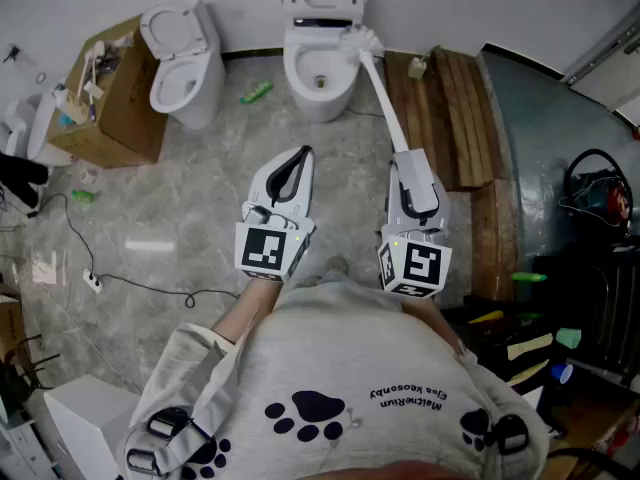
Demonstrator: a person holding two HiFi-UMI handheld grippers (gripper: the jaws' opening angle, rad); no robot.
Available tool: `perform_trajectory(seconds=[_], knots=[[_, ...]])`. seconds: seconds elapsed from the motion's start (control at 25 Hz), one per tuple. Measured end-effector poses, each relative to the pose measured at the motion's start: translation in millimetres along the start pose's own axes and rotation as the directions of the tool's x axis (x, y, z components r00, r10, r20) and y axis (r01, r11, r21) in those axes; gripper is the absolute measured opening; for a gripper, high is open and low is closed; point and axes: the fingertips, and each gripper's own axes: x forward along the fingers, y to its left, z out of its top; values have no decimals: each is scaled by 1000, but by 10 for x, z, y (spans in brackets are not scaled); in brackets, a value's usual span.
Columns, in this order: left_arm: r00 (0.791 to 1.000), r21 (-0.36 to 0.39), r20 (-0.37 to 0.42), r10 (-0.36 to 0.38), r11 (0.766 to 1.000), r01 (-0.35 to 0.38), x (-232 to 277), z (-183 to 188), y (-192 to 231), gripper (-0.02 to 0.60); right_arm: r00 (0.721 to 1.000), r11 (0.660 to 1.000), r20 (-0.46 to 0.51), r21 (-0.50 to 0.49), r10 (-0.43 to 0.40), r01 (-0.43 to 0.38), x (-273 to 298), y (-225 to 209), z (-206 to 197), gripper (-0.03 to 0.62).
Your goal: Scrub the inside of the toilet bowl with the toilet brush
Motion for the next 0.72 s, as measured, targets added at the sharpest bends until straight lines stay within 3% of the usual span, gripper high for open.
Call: perform_trajectory(seconds=[0.72], knots=[[998,-39,-32,59,997,-60,227,-288,-69,-2,995,997,-59,39,76,-74,286,-299,-267,150]])
